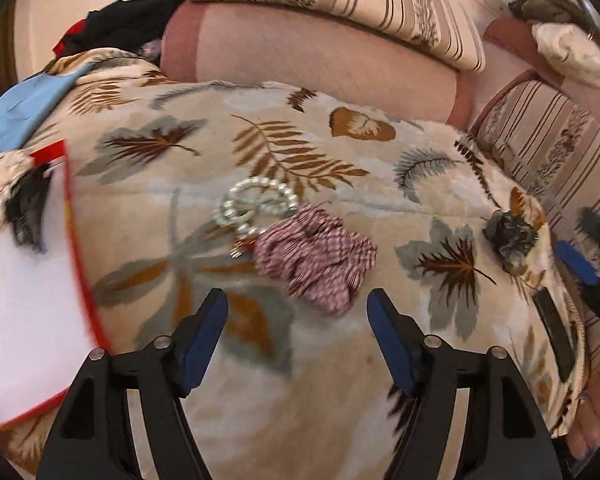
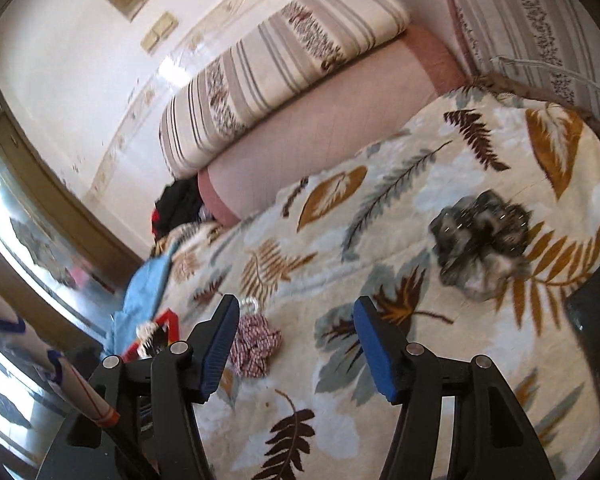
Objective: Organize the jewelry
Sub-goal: 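Grasp the red-white plaid scrunchie with the left gripper, then grasp the black sheer scrunchie with the right gripper while the left holds the plaid one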
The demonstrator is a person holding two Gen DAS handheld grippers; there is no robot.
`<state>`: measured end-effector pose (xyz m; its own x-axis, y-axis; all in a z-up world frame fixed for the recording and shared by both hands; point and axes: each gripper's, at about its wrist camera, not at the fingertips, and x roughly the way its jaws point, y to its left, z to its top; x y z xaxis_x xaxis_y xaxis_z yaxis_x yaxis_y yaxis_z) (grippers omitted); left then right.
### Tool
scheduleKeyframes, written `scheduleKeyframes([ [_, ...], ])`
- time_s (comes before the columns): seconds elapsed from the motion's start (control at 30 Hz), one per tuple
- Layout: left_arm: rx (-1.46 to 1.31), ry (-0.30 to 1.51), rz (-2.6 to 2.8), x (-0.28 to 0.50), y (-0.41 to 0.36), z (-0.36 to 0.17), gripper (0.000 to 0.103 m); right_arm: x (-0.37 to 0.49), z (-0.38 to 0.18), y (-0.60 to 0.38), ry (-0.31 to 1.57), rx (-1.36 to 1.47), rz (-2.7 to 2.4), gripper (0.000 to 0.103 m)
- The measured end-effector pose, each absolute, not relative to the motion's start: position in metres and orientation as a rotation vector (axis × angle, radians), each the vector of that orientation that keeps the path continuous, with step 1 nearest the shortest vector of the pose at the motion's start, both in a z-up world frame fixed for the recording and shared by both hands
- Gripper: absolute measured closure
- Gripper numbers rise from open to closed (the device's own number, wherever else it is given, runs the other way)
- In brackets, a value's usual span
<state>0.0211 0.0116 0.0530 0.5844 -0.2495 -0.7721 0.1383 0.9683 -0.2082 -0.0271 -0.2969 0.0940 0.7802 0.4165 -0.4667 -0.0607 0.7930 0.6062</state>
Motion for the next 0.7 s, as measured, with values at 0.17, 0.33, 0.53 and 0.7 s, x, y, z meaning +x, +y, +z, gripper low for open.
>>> scheduleKeyframes([
  [0.17,-0.012,0.949,-0.182,0.056,-0.026,0.034,0.031,-0.033,0.098,-0.33,0.572,0.664,0.18,0.035],
  [0.33,0.06,0.927,-0.146,0.063,-0.044,0.018,0.074,-0.032,0.096,-0.36,0.549,0.677,0.052,0.035],
  [0.53,0.044,0.836,-0.195,0.035,-0.032,0.044,0.088,-0.025,0.085,-0.393,0.562,0.732,-0.087,0.028],
  [0.7,0.036,0.79,-0.267,-0.007,-0.01,0.084,0.088,-0.001,0.068,-0.397,0.642,0.712,-0.115,0.026],
])
